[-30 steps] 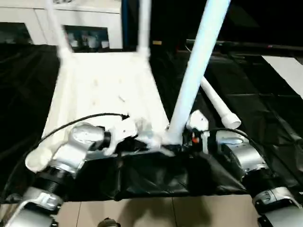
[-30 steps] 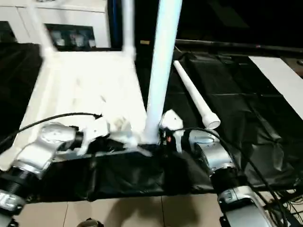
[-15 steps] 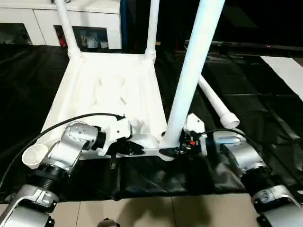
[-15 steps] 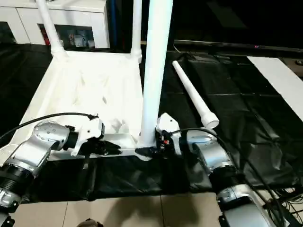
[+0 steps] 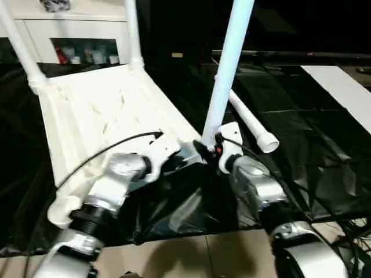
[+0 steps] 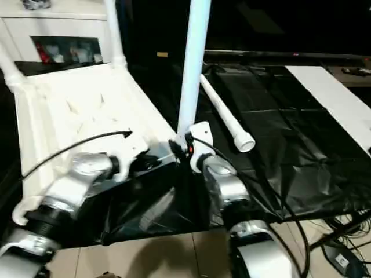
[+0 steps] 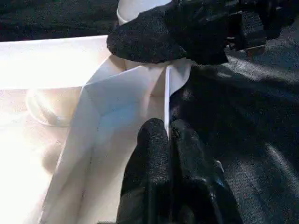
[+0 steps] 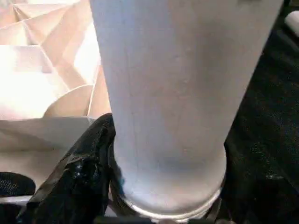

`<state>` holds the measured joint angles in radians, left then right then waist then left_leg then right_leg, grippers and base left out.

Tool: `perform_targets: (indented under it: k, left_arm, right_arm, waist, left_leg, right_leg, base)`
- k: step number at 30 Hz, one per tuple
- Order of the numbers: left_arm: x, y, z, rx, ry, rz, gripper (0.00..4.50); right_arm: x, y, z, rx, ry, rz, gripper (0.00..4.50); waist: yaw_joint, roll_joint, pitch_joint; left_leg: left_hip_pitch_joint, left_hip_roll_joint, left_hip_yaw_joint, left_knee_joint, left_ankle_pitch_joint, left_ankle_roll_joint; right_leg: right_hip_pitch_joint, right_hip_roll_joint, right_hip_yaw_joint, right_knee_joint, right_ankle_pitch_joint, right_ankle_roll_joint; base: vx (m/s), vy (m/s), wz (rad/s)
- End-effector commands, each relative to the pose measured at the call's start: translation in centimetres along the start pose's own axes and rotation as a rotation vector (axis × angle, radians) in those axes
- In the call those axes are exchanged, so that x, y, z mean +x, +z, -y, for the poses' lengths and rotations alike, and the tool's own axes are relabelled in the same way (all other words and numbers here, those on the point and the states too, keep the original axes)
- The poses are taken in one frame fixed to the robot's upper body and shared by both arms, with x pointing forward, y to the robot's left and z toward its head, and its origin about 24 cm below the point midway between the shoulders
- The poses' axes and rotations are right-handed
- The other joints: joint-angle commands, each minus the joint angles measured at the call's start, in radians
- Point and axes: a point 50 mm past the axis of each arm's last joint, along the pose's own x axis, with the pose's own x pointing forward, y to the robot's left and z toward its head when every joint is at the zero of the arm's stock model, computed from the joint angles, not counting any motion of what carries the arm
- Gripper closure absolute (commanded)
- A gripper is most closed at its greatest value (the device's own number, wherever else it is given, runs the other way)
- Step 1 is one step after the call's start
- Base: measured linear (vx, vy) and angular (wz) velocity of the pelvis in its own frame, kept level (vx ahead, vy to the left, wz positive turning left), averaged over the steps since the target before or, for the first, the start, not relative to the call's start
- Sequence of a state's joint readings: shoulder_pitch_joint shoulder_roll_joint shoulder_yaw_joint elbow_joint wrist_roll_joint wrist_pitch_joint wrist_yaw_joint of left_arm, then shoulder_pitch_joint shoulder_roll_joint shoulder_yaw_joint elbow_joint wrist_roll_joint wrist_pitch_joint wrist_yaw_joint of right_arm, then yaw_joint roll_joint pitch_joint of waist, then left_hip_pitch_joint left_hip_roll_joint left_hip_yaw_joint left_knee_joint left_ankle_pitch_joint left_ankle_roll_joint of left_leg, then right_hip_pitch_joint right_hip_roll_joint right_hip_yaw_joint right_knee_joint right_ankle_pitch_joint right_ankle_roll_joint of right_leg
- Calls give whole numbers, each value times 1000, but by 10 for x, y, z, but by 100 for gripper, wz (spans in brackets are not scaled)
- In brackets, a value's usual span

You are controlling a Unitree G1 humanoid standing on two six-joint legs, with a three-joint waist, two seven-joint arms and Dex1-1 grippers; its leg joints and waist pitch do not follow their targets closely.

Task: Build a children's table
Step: Rotate leg to tighten

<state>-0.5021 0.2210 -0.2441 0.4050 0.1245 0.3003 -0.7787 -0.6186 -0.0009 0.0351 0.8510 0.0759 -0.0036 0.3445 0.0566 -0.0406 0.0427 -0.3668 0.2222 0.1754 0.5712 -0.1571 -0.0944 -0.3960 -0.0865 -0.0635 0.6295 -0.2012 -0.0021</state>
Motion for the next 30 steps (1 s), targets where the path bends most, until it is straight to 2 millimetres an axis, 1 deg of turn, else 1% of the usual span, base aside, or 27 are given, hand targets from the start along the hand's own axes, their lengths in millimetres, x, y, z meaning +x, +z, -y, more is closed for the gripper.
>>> perform_targets:
  k: [1, 3, 4, 5, 6, 7, 8, 9, 10, 11, 12, 13, 14, 15, 16, 18, 19, 21, 22, 23, 24, 26, 28, 30]
  left_arm:
    - [17, 7, 26, 4, -116, 30, 450]
    - [14, 6, 24, 16, -127, 25, 450]
    - [10, 4, 21, 22, -141, 21, 450]
    - [7, 3, 19, 28, -156, 21, 450]
    - [4, 2, 18, 34, -175, 20, 450]
    - [0, 1, 16, 45, -194, 16, 450]
    - [-1, 0, 15, 52, -201, 15, 450]
    - [-7, -3, 12, 75, -231, 3, 450]
    - [-9, -4, 10, 83, -242, -5, 450]
    - [-10, -5, 9, 87, -247, -9, 450]
    - [-14, -7, 7, 105, -271, -20, 450]
    - [-20, -9, 4, 123, -308, -28, 450]
    - [-22, -9, 4, 128, -323, -30, 450]
    - [-23, -9, 3, 131, -333, -30, 450]
    - [-28, -10, 2, 136, -376, -28, 450]
    - [-31, -10, 1, 138, -396, -29, 450]
    - [-37, -9, -1, 141, -445, -31, 450]
    - [-39, -9, -1, 140, -460, -32, 450]
    - [-41, -9, -3, 146, -474, -34, 450]
    - [-41, -9, -3, 148, -478, -36, 450]
    - [-44, -9, -5, 152, -492, -43, 450]
    - [-47, -10, -8, 165, -522, -60, 450]
    - [-48, -10, -9, 176, -528, -68, 450]
    - [-48, -10, -10, 179, -523, -68, 450]
  right_arm:
    - [8, 2, -25, 31, 125, 12, 106]
    - [6, 5, -21, 6, 136, 29, 104]
    - [3, 8, -15, -23, 161, 44, 97]
    - [1, 9, -12, -39, 186, 49, 85]
    - [-2, 10, -9, -63, 218, 47, 85]
    - [-6, 11, -6, -91, 262, 41, 85]
    - [-7, 11, -5, -101, 282, 38, 85]
    - [-13, 10, -2, -132, 356, 28, 85]
    - [-15, 10, -1, -143, 389, 22, 85]
    - [-16, 10, -1, -149, 407, 19, 85]
    - [-21, 9, 0, -175, 476, 8, 85]
    - [-28, 8, 1, -215, 576, -10, 85]
    - [-31, 8, 1, -229, 616, -19, 85]
    - [-32, 7, 1, -235, 637, -26, 85]
    - [-38, 7, 3, -255, 716, -58, 85]
    - [-40, 7, 4, -265, 756, -75, 85]
    - [-45, 7, 6, -287, 834, -110, 85]
    - [-47, 8, 6, -292, 859, -120, 85]
    - [-48, 8, 6, -307, 881, -130, 100]
    - [-48, 8, 6, -311, 888, -134, 100]
    - [-49, 8, 6, -323, 909, -146, 109]
    - [-50, 8, 6, -349, 943, -167, 121]
    - [-51, 8, 6, -348, 961, -175, 146]
    - [-51, 8, 5, -336, 969, -178, 160]
  waist:
    - [0, 21, -53]
    - [-1, 18, -54]
    - [-1, 22, -56]
    - [0, 21, -57]
    - [1, 20, -59]
    - [2, 20, -61]
    - [4, 18, -63]
    - [5, 15, -65]
    - [7, 16, -66]
    - [6, 16, -66]
    - [8, 10, -65]
    - [9, 10, -64]
    - [12, 12, -63]
    - [13, 6, -61]
    - [15, 4, -59]
    - [20, 7, -56]
    - [25, 8, -56]
    - [31, 9, -56]
    - [35, 9, -57]
    - [34, 8, -57]
    - [36, 10, -57]
    - [36, 6, -57]
    - [37, 6, -58]
    - [38, 7, -58]
  left_leg:
    - [11, 5, -1, -68, -349, -23]
    - [10, 5, -1, -68, -347, -21]
    - [9, 5, -1, -67, -334, -17]
    - [9, 5, 0, -66, -327, -13]
    - [5, 4, 1, -64, -296, -4]
    - [4, 4, 2, -62, -276, 2]
    - [2, 5, 3, -59, -238, 14]
    - [0, 4, 4, -56, -205, 28]
    - [1, 5, 6, -53, -180, 40]
    - [0, 5, 6, -54, -172, 46]
    - [1, 5, 8, -52, -165, 57]
    - [3, 6, 9, -52, -171, 65]
    - [4, 6, 9, -52, -177, 66]
    - [4, 8, 9, -54, -188, 68]
    - [5, 9, 10, -55, -200, 65]
    - [8, 11, 10, -57, -223, 56]
    - [10, 12, 10, -57, -231, 48]
    - [10, 14, 11, -58, -230, 43]
    - [11, 13, 11, -58, -225, 40]
    - [10, 13, 12, -58, -227, 40]
    - [9, 13, 10, -58, -225, 38]
    - [9, 12, 11, -59, -229, 35]
    - [8, 12, 10, -58, -221, 33]
    - [8, 12, 10, -58, -218, 33]
  right_leg:
    - [30, -40, 39, -99, -293, -150]
    - [31, -40, 39, -98, -280, -153]
    - [33, -40, 39, -96, -252, -162]
    - [35, -40, 39, -96, -240, -166]
    - [40, -39, 39, -90, -194, -177]
    - [41, -39, 39, -87, -163, -183]
    - [44, -38, 39, -80, -104, -198]
    - [46, -37, 39, -74, -51, -213]
    - [47, -37, 39, -68, -3, -226]
    - [49, -36, 39, -66, 13, -231]
    - [50, -37, 38, -66, 23, -239]
    - [50, -38, 38, -68, 8, -241]
    - [49, -39, 38, -69, -4, -241]
    - [48, -40, 38, -71, -27, -238]
    - [48, -41, 38, -73, -59, -235]
    - [44, -42, 39, -77, -111, -230]
    - [43, -43, 39, -78, -129, -227]
    - [41, -42, 40, -76, -127, -229]
    - [41, -42, 39, -75, -118, -230]
    - [41, -41, 40, -73, -117, -232]
    - [42, -43, 39, -73, -117, -230]
    - [42, -42, 39, -75, -133, -225]
    - [43, -44, 39, -73, -128, -228]
    - [43, -44, 39, -72, -122, -229]
  base:
    - [0, 0, 0]
    - [0, 0, 0]
    - [0, 0, 0]
    - [0, 0, 0]
    - [0, 0, 0]
    - [0, 0, 0]
    - [0, 0, 0]
    - [0, 0, 0]
    - [0, 0, 0]
    - [0, 0, 0]
    - [0, 0, 0]
    - [0, 0, 0]
    - [0, 0, 0]
    - [0, 0, 0]
    - [0, 0, 0]
    - [0, 0, 0]
    - [0, 0, 0]
    - [0, 0, 0]
    - [0, 0, 0]
    - [0, 0, 0]
    - [0, 0, 0]
    - [0, 0, 0]
    - [0, 0, 0]
    - [0, 0, 0]
